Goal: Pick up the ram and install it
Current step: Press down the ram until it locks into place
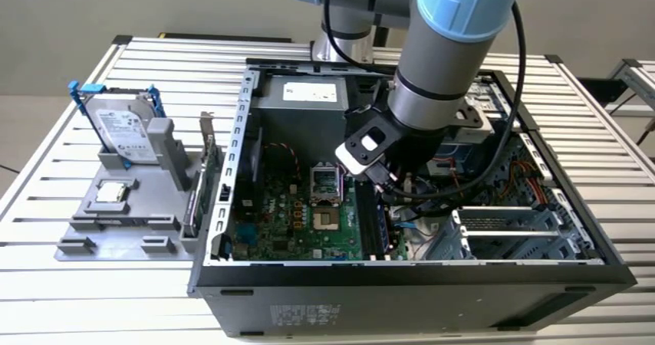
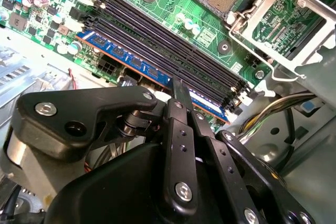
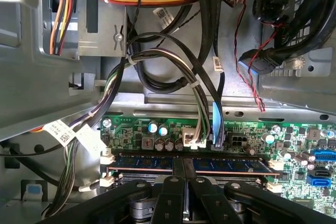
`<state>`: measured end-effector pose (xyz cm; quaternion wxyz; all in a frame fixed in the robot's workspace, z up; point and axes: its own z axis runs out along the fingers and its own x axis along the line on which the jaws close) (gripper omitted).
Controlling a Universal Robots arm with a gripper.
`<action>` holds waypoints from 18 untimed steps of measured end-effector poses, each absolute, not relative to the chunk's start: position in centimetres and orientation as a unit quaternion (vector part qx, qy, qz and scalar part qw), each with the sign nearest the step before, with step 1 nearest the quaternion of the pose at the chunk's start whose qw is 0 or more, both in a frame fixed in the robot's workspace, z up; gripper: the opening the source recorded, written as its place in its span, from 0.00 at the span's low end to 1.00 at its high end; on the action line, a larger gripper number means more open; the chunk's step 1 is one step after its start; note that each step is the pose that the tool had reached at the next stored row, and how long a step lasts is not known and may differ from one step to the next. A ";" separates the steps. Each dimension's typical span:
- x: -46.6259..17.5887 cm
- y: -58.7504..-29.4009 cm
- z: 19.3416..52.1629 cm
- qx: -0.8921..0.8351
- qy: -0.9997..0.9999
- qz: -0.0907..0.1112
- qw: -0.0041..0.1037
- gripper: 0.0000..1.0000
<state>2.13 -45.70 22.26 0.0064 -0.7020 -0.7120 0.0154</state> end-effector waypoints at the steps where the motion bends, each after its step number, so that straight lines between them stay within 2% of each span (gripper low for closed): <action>1: 2.1 -45.7 22.2 -0.702 -0.712 0.015 0.006 0.00; 18: 2.1 -45.7 21.9 -0.702 -0.712 0.015 0.006 0.00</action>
